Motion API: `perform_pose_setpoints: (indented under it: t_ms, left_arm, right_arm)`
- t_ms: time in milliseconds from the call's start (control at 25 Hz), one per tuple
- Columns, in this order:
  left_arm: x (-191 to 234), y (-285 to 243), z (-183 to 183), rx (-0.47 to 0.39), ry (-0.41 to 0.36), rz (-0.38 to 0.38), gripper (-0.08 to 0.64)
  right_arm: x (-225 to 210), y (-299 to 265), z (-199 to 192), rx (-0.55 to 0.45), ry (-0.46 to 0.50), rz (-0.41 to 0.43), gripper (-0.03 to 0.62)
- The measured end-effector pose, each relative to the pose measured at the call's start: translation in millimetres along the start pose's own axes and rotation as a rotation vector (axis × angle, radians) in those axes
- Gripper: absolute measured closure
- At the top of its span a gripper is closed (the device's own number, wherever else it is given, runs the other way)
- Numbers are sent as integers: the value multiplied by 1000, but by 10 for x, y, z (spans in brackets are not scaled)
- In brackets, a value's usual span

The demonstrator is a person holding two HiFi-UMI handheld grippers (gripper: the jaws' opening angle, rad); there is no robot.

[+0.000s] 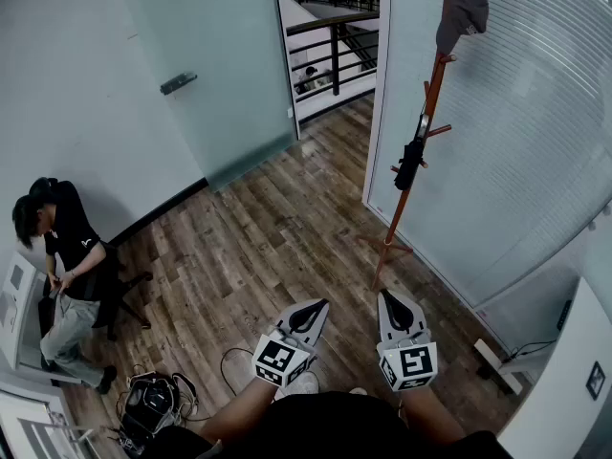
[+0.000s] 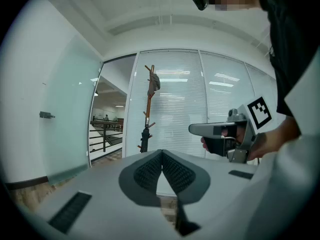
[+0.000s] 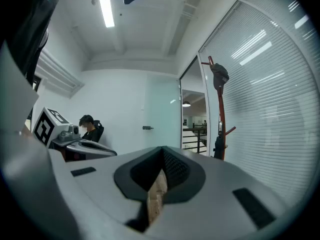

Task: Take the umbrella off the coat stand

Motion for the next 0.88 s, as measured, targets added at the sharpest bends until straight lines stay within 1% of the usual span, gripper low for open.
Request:
perform_pose_setpoints:
  t_ms: [320,440,520,640,880]
  left_arm:
    - [44,-1,-37,3,9,-2,548]
    - [91,3,-54,5,15,-4,548]
    - [137,4,-72,8,18,-4,548]
    - [229,19,-97,12,22,-4,548]
    - [552,80,-112,15,31,-8,548]
  right_arm:
    - [23,-37,25,0,16,-1,589]
    - [29,-80,23,-3,-4,-9,588]
    - [26,-126,1,-4,-37,-12,587]
    - [45,-204,-24,2,-63,-18,586]
    - [208,-444,-73,18,-53,-36,586]
Point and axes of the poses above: the fingertips, and each gripper's own axes: y backward along the fingers, x to its left, z out of its top, the point moved 7 cm from there along y, backward along the fingers, and after that the axes turned 3 degrees about -z, right-handed, at the moved point
